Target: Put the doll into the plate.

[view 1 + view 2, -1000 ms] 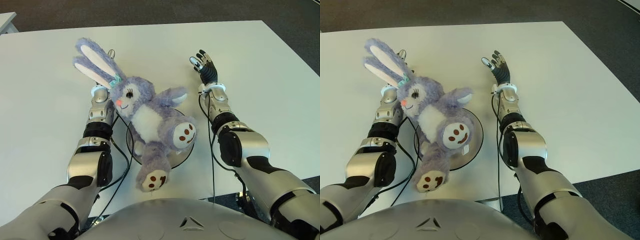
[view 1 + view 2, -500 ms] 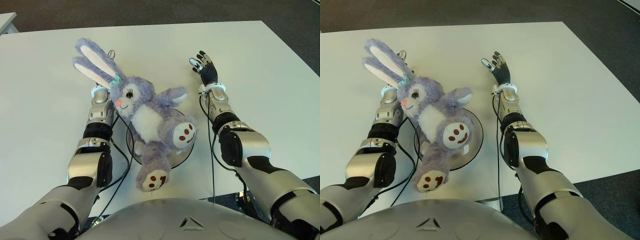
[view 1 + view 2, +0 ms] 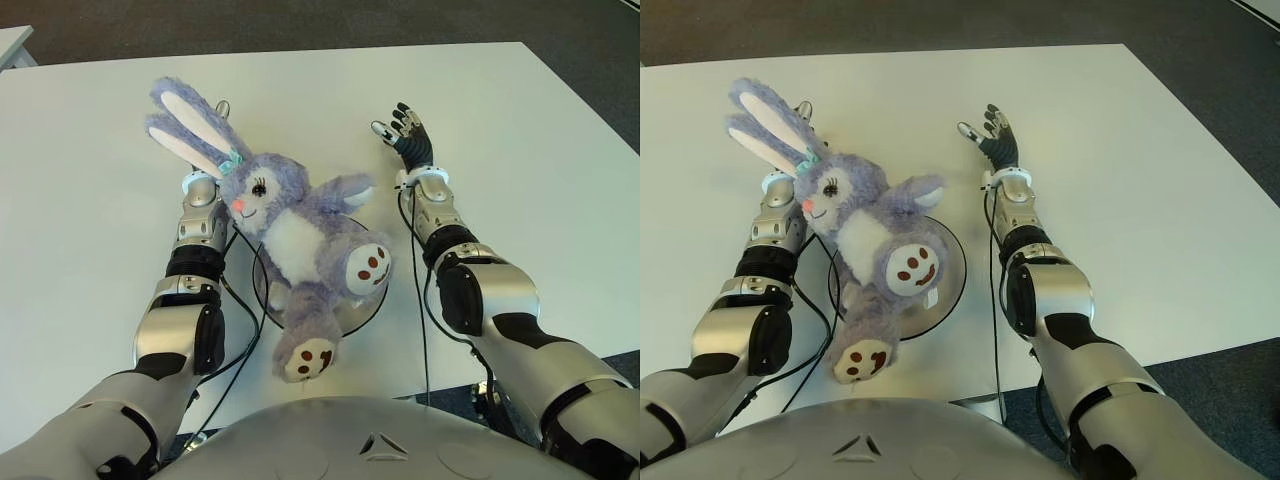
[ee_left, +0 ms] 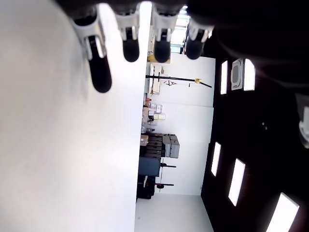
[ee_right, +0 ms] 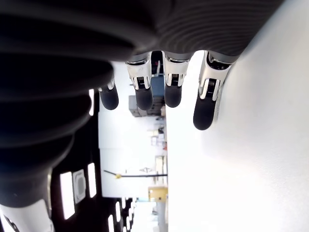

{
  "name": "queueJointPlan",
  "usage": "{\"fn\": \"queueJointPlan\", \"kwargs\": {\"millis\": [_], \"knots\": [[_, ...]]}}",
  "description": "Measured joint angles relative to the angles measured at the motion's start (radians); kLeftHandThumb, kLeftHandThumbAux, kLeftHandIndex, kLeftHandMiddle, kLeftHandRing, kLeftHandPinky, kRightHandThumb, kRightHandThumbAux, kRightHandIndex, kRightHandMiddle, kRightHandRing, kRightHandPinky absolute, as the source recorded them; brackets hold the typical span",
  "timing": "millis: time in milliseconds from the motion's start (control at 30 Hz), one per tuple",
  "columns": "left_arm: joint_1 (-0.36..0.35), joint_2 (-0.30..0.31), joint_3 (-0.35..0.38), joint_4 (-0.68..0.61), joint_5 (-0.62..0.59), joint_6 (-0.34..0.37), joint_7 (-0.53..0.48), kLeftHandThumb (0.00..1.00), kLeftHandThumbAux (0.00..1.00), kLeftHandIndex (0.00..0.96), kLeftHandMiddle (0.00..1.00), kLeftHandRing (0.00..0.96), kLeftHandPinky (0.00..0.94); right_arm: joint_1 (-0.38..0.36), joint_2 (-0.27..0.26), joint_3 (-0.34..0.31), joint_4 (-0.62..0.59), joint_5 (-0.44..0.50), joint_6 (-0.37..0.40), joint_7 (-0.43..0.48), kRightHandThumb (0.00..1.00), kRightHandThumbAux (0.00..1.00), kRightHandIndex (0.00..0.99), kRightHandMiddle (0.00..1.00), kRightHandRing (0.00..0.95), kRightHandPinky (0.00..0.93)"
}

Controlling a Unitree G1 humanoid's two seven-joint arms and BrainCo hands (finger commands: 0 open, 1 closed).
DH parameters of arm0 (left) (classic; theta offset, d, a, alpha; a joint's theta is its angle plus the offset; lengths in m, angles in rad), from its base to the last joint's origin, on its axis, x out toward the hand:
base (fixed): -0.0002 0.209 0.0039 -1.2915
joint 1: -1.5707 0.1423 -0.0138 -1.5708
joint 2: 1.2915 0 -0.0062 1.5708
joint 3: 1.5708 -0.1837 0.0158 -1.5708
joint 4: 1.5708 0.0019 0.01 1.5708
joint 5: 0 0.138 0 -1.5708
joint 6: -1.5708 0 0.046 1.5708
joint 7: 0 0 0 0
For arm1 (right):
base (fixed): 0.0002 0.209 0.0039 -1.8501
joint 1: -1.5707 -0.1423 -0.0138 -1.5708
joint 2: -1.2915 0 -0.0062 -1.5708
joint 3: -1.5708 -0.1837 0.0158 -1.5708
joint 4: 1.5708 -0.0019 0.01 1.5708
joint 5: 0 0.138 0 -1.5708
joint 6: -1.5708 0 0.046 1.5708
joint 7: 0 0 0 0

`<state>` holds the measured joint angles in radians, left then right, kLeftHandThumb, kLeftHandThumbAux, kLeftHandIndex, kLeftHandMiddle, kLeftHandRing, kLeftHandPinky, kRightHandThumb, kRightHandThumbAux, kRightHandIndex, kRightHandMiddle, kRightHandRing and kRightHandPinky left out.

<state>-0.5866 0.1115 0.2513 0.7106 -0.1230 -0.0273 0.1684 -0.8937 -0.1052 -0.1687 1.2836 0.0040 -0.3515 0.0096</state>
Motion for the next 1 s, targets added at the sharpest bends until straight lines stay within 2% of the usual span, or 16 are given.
{"fn": "queueJointPlan", "kwargs": {"millis": [700, 1000], "knots": [[0.017, -0.003, -0.001, -0.02, 0.004, 0.007, -0.002, 0.0, 0.375, 0.0, 0.082, 0.046, 0.0, 0.017, 0.009, 0.015, -0.009, -0.008, 0.007, -0.01, 0.065, 0.794, 0.006, 0.0, 0.0, 0.0], [0.024, -0.007, 0.001, -0.032, -0.003, 0.004, -0.021, 0.0, 0.377, 0.0, 0.089, 0.052, 0.0, 0.053, 0.026, 0.01, -0.028, -0.001, -0.078, 0.045, 0.04, 0.819, 0.014, 0.009, 0.0, 0.017]]}}
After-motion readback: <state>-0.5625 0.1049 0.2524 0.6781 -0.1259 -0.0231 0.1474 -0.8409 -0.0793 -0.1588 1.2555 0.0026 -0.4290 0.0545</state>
